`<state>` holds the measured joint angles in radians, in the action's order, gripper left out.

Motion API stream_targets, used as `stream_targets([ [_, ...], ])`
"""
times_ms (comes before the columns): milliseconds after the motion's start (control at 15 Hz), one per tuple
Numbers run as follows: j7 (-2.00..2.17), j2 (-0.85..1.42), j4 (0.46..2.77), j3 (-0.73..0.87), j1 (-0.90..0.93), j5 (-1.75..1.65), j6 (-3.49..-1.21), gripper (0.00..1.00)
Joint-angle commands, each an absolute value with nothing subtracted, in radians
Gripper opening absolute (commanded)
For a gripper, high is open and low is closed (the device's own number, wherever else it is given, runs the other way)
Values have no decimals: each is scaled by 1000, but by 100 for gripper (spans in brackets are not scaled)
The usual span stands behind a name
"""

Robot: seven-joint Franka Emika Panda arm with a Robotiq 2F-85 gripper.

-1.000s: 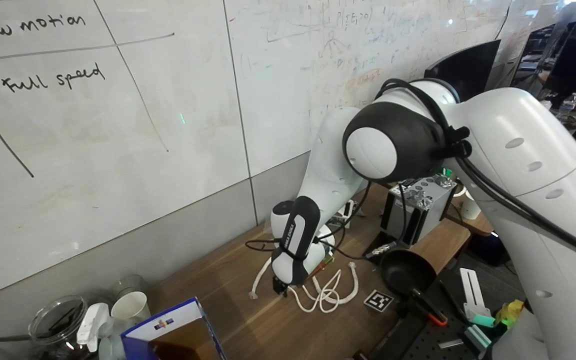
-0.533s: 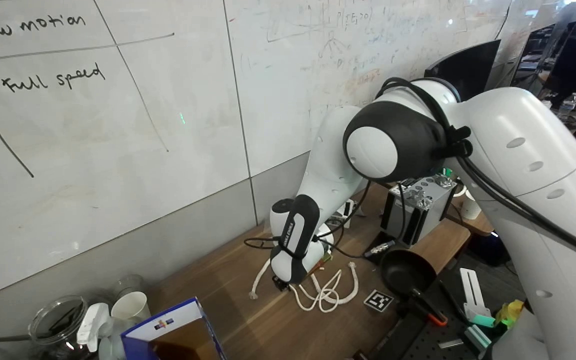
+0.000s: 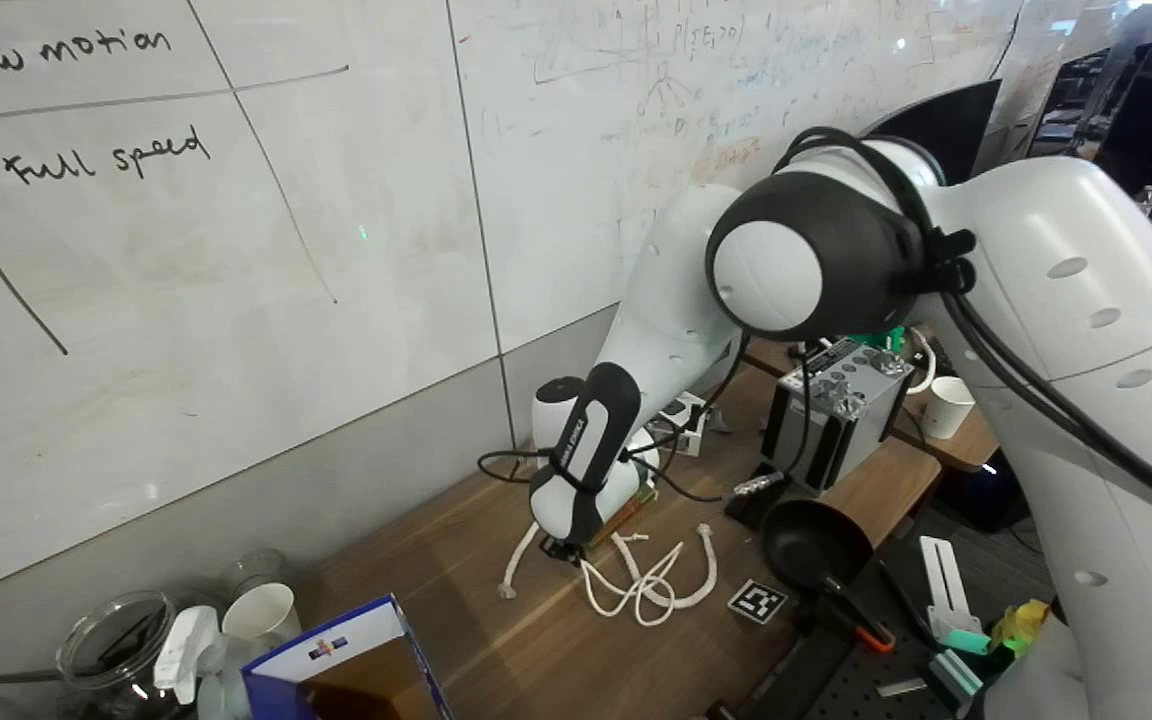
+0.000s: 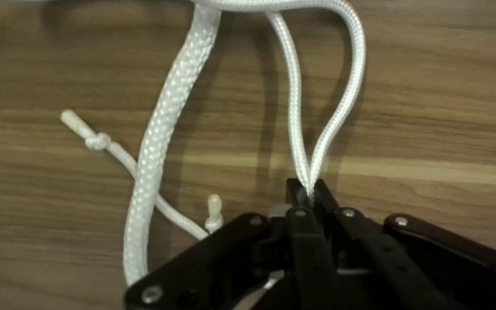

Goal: Pick up all the ropes and pack them in the box

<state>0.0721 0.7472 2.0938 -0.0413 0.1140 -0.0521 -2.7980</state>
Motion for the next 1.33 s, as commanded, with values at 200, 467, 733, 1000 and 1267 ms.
stream_targets([
  [200, -250, 435, 2132, -273, -66, 67, -2516, 2],
  [467, -252, 260, 2098, -284, -14, 157, -2335, 2],
  [733, -116, 98, 2062, -259, 82, 131, -2222, 2],
  [1000, 104, -38, 2020, -271, 173, 61, -2172, 2],
  [1267, 334, -82, 1868, -320, 241, -56, -2043, 2],
])
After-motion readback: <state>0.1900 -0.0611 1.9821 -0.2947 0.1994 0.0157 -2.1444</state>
